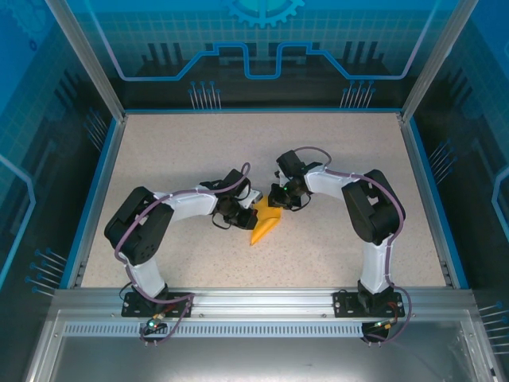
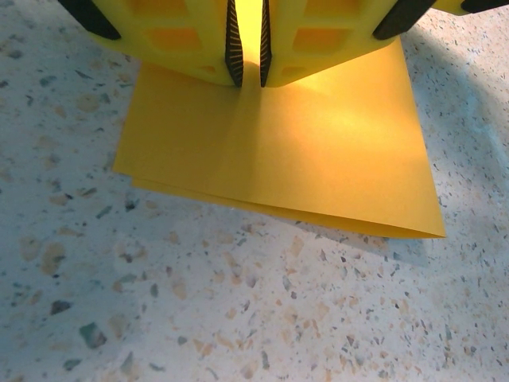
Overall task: Fold a paper plane with a square sheet of paper (pick it up from the middle)
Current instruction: Third fold the triangle at the center of the table.
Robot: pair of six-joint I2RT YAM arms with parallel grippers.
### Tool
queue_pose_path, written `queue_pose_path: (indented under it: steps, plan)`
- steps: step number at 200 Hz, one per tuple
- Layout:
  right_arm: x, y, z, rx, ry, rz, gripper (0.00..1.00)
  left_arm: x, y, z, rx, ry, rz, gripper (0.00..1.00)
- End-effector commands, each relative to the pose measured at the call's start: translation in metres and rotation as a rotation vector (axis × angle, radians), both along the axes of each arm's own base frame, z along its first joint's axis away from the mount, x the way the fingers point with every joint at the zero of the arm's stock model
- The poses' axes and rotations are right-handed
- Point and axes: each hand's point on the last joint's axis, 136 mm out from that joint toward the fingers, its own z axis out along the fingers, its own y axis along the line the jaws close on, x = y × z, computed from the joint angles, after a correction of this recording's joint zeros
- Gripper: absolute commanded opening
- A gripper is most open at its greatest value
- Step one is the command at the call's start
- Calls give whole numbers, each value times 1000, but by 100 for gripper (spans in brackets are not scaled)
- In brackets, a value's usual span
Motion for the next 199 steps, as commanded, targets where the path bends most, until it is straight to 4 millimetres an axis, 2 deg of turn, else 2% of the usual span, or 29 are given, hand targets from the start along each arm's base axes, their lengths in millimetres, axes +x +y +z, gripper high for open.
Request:
queue_pose_path:
  steps: [1, 55, 152, 199]
  plan:
    - [-24, -9, -16, -73, 61, 28, 18, 0, 7, -4, 27, 21, 15, 0]
    - [-24, -8, -16, -71, 62, 24, 18, 0, 9, -11, 45, 23, 16, 0]
    - [-25, -8, -18, -74, 68, 20, 18, -1, 13, -9, 47, 4, 34, 0]
    - [-24, -3, -13, -40, 62, 12, 18, -2, 8, -12, 33, 24, 12, 0]
